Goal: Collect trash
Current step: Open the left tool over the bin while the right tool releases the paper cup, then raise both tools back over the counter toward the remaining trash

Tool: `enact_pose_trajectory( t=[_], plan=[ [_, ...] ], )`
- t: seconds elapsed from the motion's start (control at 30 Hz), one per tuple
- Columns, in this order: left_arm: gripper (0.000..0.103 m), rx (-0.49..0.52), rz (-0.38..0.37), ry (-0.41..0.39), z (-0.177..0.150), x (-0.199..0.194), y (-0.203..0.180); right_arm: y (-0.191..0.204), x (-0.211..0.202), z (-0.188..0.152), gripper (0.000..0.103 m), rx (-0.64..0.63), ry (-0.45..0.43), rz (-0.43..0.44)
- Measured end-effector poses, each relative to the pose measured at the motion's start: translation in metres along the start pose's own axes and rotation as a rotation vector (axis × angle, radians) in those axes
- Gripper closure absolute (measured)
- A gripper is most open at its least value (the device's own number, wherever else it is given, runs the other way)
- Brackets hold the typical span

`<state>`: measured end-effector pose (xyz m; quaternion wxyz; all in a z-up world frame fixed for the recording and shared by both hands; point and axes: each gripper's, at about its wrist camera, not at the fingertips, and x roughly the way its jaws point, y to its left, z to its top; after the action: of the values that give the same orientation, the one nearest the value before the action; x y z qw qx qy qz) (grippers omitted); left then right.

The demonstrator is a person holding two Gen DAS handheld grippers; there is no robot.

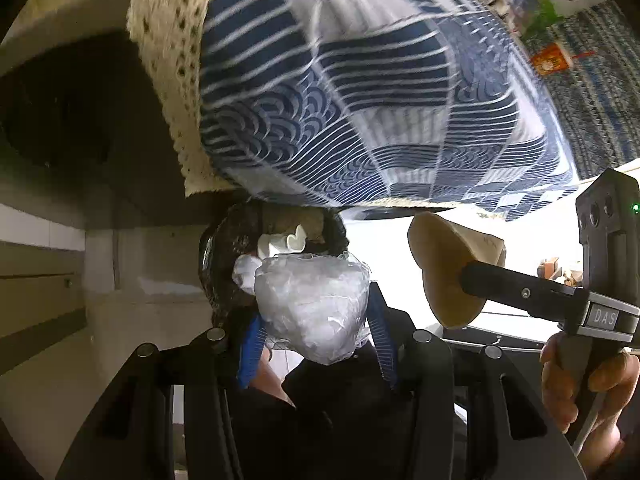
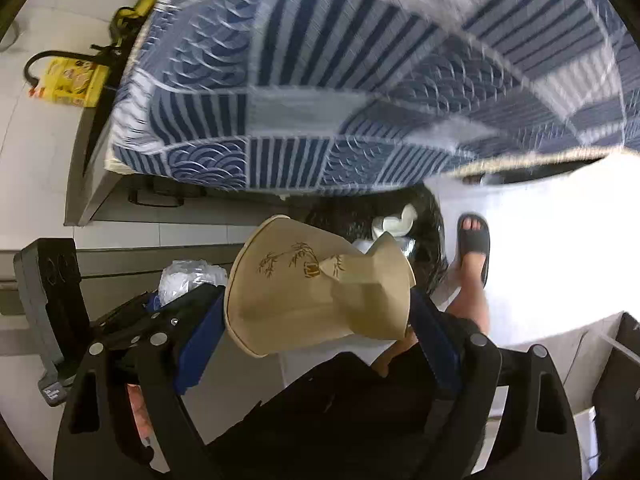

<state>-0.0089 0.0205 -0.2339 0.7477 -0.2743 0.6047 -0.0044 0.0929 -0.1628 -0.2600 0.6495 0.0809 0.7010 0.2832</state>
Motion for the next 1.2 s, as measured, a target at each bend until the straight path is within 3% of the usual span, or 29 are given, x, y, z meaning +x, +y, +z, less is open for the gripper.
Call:
enact_pose_trajectory(
  t=[0.37, 0.7, 0.73, 0.83, 1.2],
  plan=[
    [0.058, -0.046, 0.027, 0.069, 0.0, 0.039, 0.018, -0.03, 0.049, -0.004, 0.016, 0.14, 0.122, 0.036],
    [0.057, -0.069, 0.051, 0.106, 0.007, 0.056, 0.024, -0.04, 0.065, -0.003, 0.015, 0.202, 0.152, 0.049],
    [0.056, -0.075, 0.046, 0.104, 0.008, 0.056, 0.023, -0.041, 0.067, -0.003, 0.014, 0.214, 0.155, 0.074],
    [0.033, -0.079, 0.054, 0.1, 0.013, 0.056, 0.022, -0.048, 0.071, -0.003, 0.006, 0.271, 0.166, 0.116],
    [0.032, -0.097, 0.054, 0.09, 0.024, 0.048, 0.026, -0.049, 0.057, 0.005, 0.006, 0.273, 0.14, 0.103]
  ],
)
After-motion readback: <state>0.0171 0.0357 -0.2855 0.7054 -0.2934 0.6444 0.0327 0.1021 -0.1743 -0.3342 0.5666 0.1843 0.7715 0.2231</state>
